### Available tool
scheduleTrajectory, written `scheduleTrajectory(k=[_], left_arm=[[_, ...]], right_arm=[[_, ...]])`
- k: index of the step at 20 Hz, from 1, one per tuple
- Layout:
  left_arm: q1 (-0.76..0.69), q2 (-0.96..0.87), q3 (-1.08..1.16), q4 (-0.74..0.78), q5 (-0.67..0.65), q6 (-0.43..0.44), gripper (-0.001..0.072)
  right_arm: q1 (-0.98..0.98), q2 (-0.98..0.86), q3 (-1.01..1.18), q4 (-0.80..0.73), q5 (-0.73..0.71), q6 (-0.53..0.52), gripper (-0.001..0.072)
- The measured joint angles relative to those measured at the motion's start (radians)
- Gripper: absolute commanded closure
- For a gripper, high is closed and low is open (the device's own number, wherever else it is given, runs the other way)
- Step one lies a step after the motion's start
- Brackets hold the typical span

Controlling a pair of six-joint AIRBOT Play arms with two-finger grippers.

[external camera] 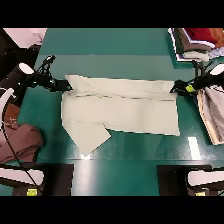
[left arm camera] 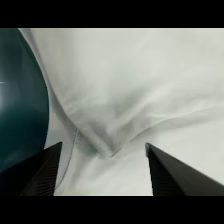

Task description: Fold the shirts.

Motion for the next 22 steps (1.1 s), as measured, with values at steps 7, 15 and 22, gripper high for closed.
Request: scheduleTrajectory(k=[7, 15, 22], left_arm=[[0.092, 0.209, -0.137, 0.033, -0.174, -0.061, 0.0091], [0.113, 0.596, -0.677, -0.021, -0.21, -0.158, 0.0091], [0.1, 0.674, -0.869, -0.124, -0.156, -0.164, 0.0092]], right_arm=[[-0.098, 0.134, -0.044, -0.006, 0.192, -0.034, 0.0265], [-0.154, 0.391, -0.285, 0.001, 0.18, -0.042, 0.0265], [-0.159, 0.464, -0.332, 0.002, 0.171, -0.043, 0.0266]])
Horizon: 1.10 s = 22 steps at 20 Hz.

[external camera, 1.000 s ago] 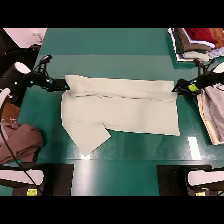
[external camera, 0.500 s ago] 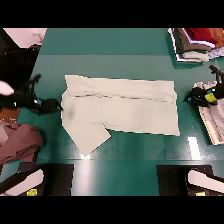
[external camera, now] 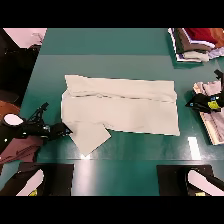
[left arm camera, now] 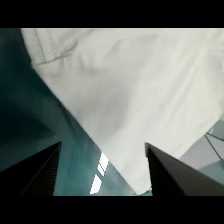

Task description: Fold the shirts.

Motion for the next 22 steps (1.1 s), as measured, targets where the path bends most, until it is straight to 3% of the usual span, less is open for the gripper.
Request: scheduleTrajectory(k=[5, 6, 7, 8, 12, 17, 22], left_arm=[[-0.099, 0.008, -0.033, -0.051, 0.129, -0.015, 0.0093], [-0.117, 0.01, -0.035, -0.053, 0.156, -0.026, 0.0216], [-0.13, 0.01, -0.038, -0.051, 0.185, -0.034, 0.0475], [-0.137, 0.006, -0.041, -0.038, 0.207, -0.04, 0.0674], [-0.155, 0.008, -0.031, -0.064, 0.214, -0.055, 0.068], [-0.161, 0.009, 0.003, -0.085, 0.17, -0.038, 0.068], [-0.162, 0.009, 0.012, -0.093, 0.157, -0.029, 0.068]], right_arm=[[0.0, 0.009, -0.005, 0.0, 0.008, -0.001, 0.0266], [0.0, 0.01, -0.005, 0.0, 0.015, -0.003, 0.0266], [0.0, 0.01, -0.005, 0.001, 0.02, -0.008, 0.0266], [-0.001, 0.011, -0.005, 0.0, 0.031, -0.018, 0.0265], [-0.047, 0.024, -0.049, -0.005, 0.066, -0.046, 0.0265], [-0.198, 0.055, -0.253, -0.007, 0.076, -0.061, 0.0261], [-0.295, -0.013, -0.427, 0.1, 0.039, -0.132, 0.0266]])
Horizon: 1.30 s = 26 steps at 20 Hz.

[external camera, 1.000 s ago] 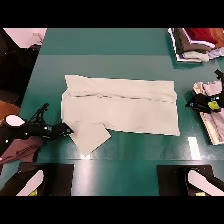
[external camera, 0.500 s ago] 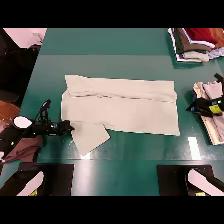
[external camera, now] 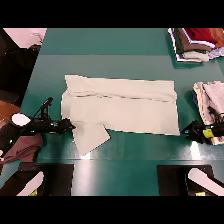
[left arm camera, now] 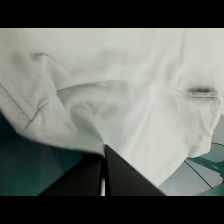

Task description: Fold the shirts.

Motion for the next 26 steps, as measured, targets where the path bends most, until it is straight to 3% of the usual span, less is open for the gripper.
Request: scheduleTrajectory(k=[3, 5, 7, 8, 14, 23, 26], left_arm=[[0.0, 0.0, 0.001, -0.001, -0.002, 0.002, 0.068], [0.0, 0.0, 0.001, -0.002, -0.004, 0.003, 0.068], [0.0, 0.0, 0.001, -0.002, -0.005, 0.003, 0.0681], [0.0, 0.0, 0.001, -0.002, -0.007, 0.003, 0.0681], [0.0, 0.053, 0.004, 0.035, -0.105, -0.002, 0.0683], [-0.001, 0.394, 0.037, 0.136, -0.482, -0.154, 0.0682], [-0.001, 0.4, 0.114, 0.141, -0.457, -0.173, 0.0681]], right_arm=[[0.016, -0.043, -0.029, 0.076, -0.03, -0.026, 0.0297], [0.05, -0.062, -0.021, 0.092, -0.06, -0.034, 0.046], [0.089, -0.073, -0.003, 0.089, -0.094, -0.041, 0.0671], [0.106, -0.076, 0.009, 0.086, -0.107, -0.043, 0.0696], [0.164, -0.038, 0.063, 0.053, -0.063, -0.045, 0.0697], [0.187, 0.362, 0.083, -0.202, 0.162, 0.032, 0.0698], [0.233, 0.415, 0.132, -0.218, 0.149, 0.074, 0.0697]])
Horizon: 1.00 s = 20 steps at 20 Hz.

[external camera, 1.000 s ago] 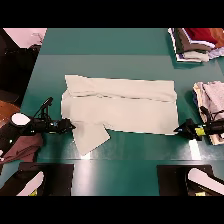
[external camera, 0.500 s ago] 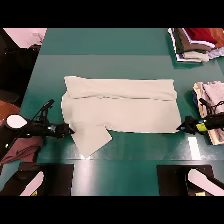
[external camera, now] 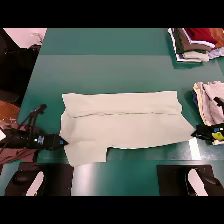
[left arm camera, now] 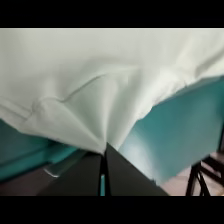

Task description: Fold the shirts.

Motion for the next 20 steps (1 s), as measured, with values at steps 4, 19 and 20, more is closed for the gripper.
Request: scheduleTrajectory(k=[4, 19, 20], left_arm=[[0.0, -0.142, 0.124, 0.025, 0.158, 0.028, 0.0681], [0.001, -0.784, 0.466, 0.024, 0.583, 0.12, 0.009], [0.0, -0.791, 0.472, 0.023, 0.595, 0.12, 0.009]], right_arm=[[0.093, -0.096, 0.13, -0.009, -0.072, 0.031, 0.0697], [0.201, -0.812, 0.628, 0.138, -0.24, 0.066, 0.0215], [0.196, -0.842, 0.657, 0.174, -0.244, 0.066, 0.0216]])
